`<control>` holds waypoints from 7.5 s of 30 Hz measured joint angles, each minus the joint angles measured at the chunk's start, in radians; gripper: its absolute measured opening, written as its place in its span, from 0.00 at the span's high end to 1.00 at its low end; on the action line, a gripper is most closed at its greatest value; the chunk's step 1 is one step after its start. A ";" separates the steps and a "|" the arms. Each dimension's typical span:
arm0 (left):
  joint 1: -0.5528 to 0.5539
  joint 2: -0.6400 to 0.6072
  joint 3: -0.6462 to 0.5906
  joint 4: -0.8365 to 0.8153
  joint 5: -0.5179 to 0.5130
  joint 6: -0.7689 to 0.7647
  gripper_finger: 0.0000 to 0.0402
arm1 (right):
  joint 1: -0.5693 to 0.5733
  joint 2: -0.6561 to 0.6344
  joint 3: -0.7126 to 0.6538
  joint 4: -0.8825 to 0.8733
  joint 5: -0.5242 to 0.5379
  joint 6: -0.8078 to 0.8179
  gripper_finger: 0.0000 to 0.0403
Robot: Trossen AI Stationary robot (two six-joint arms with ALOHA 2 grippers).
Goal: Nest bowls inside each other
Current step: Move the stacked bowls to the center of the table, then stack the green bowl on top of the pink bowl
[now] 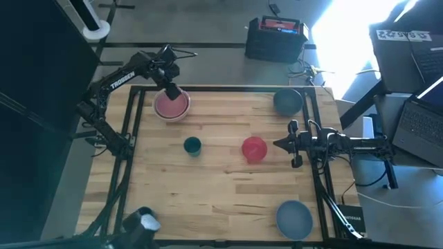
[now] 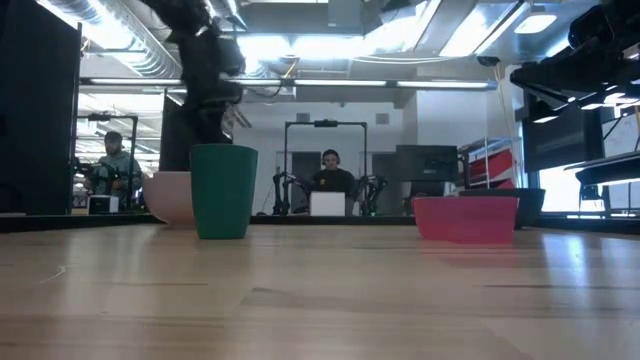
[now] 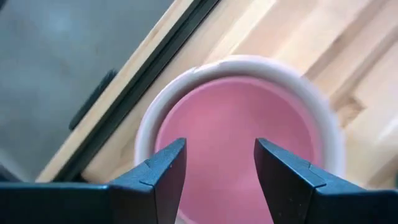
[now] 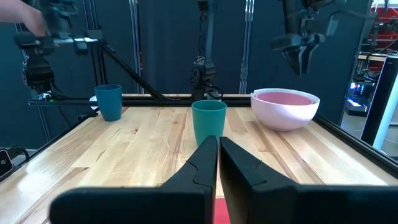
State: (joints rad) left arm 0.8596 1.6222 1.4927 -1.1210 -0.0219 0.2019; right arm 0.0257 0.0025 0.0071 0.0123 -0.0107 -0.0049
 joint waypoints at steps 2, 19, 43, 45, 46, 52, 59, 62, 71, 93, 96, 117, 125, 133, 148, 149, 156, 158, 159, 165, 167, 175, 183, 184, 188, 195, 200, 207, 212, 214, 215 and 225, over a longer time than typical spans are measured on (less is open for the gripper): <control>-0.039 0.000 0.031 -0.001 0.000 -0.007 0.57 | 0.000 0.000 0.000 0.001 0.000 0.000 1.00; -0.345 0.006 0.214 -0.071 -0.059 -0.180 0.57 | 0.000 0.000 0.027 0.034 0.210 0.451 1.00; -0.275 0.060 -0.142 0.001 -0.039 -0.330 0.57 | 0.000 0.000 0.098 -0.196 0.195 0.498 1.00; -0.277 0.060 -0.165 0.020 -0.037 -0.331 0.57 | 0.000 0.000 0.098 -0.198 0.194 0.498 1.00; -0.277 0.060 -0.175 0.023 -0.037 -0.330 0.57 | 0.000 0.000 0.098 -0.198 0.194 0.498 1.00; -0.276 0.060 -0.236 0.071 -0.049 -0.306 0.57 | 0.000 0.000 0.098 -0.197 0.194 0.498 1.00; -0.269 0.060 -0.296 0.146 -0.051 -0.273 0.68 | 0.000 0.000 0.098 -0.196 0.197 0.509 1.00; -0.267 0.060 -0.322 0.178 -0.050 -0.253 0.77 | 0.000 0.000 0.098 -0.196 0.199 0.515 1.00; -0.267 0.058 -0.370 0.256 -0.083 -0.180 0.95 | 0.000 0.000 0.098 -0.196 0.202 0.525 1.00; -0.524 0.322 0.074 0.092 -0.053 -0.104 0.96 | 0.000 0.000 0.099 -0.203 0.223 0.540 1.00; -0.564 0.397 0.176 0.068 -0.060 -0.084 0.96 | 0.000 0.000 0.099 -0.204 0.224 0.540 1.00; -0.818 0.523 0.372 0.074 -0.054 -0.174 0.96 | 0.000 0.000 0.099 -0.229 0.220 0.540 1.00; -0.889 0.523 0.372 0.099 -0.025 -0.202 0.96 | 0.000 0.000 0.099 -0.232 0.220 0.539 1.00; -0.919 0.523 0.368 0.118 -0.010 -0.213 0.96 | 0.000 0.000 0.099 -0.233 0.220 0.539 1.00; -0.918 0.542 0.384 0.104 -0.015 -0.196 0.76 | 0.000 0.000 0.099 -0.239 0.202 0.530 1.00; -0.918 0.542 0.391 0.100 -0.017 -0.193 0.76 | 0.000 0.000 0.099 -0.236 0.202 0.527 1.00; -0.918 0.542 0.441 0.069 -0.025 -0.169 0.73 | 0.000 0.000 0.099 -0.215 0.203 0.510 1.00; -0.919 0.542 0.463 0.041 -0.036 -0.152 0.72 | 0.000 0.000 0.099 -0.207 0.202 0.495 1.00; -0.919 0.542 0.477 0.014 -0.048 -0.137 0.72 | 0.000 0.000 0.098 -0.193 0.202 0.489 1.00; -0.908 0.542 0.623 -0.186 -0.219 -0.054 0.72 | -0.018 0.150 0.247 -0.264 0.278 0.415 0.99; -0.896 0.542 0.698 -0.238 -0.273 -0.051 0.72 | -0.052 0.284 0.344 -0.329 0.301 0.385 0.95; -0.817 0.454 0.818 -0.270 -0.342 -0.078 0.72 | -0.325 0.905 0.799 -0.740 0.389 0.242 0.65; -0.704 0.261 0.817 -0.346 -0.348 -0.058 0.72 | -0.613 1.318 1.069 -1.018 0.282 0.061 0.52; -0.689 0.236 0.817 -0.356 -0.348 -0.055 0.72 | -0.649 1.370 1.103 -1.053 0.269 0.039 0.51; -0.637 0.145 0.817 -0.383 -0.350 -0.034 0.72 | -0.759 1.526 1.193 -1.147 0.214 -0.038 0.46; -0.578 0.031 0.817 -0.400 -0.339 -0.018 0.72 | -0.780 1.581 1.164 -1.136 0.106 -0.042 0.46; -0.567 -0.009 0.817 -0.422 -0.339 -0.018 0.72 | -0.779 1.588 1.091 -1.061 0.079 -0.006 0.46; -0.569 -0.020 0.816 -0.449 -0.337 -0.017 0.72 | -0.778 1.592 0.998 -0.937 0.092 -0.016 0.59; -0.569 -0.020 0.816 -0.448 -0.337 -0.004 0.72 | -0.776 1.600 0.973 -0.904 0.109 -0.034 0.80; -0.569 -0.020 0.816 -0.447 -0.337 0.001 0.72 | -0.775 1.603 0.964 -0.891 0.115 -0.041 0.88; -0.569 -0.020 0.816 -0.447 -0.337 0.003 0.72 | -0.775 1.604 0.959 -0.884 0.119 -0.045 0.92; -0.568 -0.021 0.815 -0.447 -0.338 -0.001 0.72 | -0.489 1.487 1.257 -1.130 0.011 -0.080 1.00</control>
State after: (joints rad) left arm 0.2920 1.6016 2.3081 -1.5677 -0.3599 0.2012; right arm -0.4629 1.4899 1.2642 -1.1182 0.0005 -0.0850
